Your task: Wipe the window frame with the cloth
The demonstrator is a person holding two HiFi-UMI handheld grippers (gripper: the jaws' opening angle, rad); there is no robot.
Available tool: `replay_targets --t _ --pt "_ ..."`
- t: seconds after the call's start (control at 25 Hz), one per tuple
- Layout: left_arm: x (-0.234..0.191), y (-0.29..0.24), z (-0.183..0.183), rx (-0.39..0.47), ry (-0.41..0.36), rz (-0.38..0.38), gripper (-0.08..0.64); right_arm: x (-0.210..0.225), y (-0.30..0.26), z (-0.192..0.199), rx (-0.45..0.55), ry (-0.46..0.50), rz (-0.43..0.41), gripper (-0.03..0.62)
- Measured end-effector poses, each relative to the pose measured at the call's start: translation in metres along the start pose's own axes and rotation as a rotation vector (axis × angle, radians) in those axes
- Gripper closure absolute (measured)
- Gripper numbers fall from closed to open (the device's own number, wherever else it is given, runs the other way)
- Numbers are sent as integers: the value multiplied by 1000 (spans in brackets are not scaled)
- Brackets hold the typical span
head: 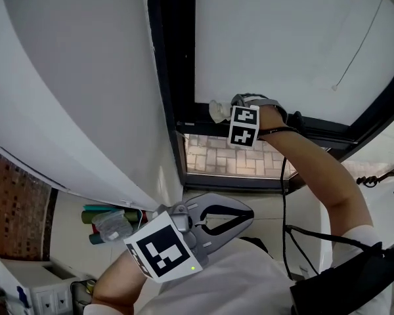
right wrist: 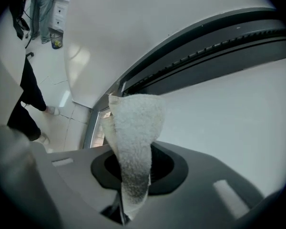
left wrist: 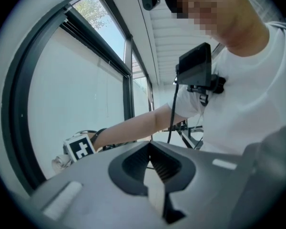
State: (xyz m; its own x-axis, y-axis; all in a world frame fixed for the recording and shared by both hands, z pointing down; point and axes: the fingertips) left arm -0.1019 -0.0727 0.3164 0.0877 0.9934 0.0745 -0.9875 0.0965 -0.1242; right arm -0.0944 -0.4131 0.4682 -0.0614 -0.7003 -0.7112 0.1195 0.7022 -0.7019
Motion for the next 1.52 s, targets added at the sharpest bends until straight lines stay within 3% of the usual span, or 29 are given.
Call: replay_targets --t 0.28,0.48,0.76,0.96,1.04,1.2,1.36,1.52 --pt "-2 10 2 -17 -14 -37 537 17 -57 -29 -28 -25 -12 525" --pt "-6 19 5 -43 -1 -70 537 1 -85 -35 -56 -19 -54 525" --pt "-3 20 10 -37 20 -59 537 -32 -65 -37 -23 21 -54 525" --pt "3 9 10 -27 25 -12 537 -79 -26 -34 45 10 -113 525" --pt "6 3 13 -20 18 7 537 -103 -4 -30 97 -43 -140 525" --pt "6 -6 20 -7 10 24 537 -162 41 -2 160 -237 -194 525" --pt "5 -23 27 31 60 26 537 -221 92 64 139 -499 -191 525" --pt "0 -52 44 -16 97 -55 537 -265 157 147 104 -791 -105 525"
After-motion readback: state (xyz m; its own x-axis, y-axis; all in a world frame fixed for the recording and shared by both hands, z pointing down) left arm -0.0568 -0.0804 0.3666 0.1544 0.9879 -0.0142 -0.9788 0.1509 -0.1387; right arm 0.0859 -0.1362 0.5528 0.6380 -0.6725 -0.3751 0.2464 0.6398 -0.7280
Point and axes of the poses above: the fingertips, and each gripper's own axes: y backward along the fingers, x to its right, z out of its underside, and after that the axes turned 3 degrees about x, right-handed
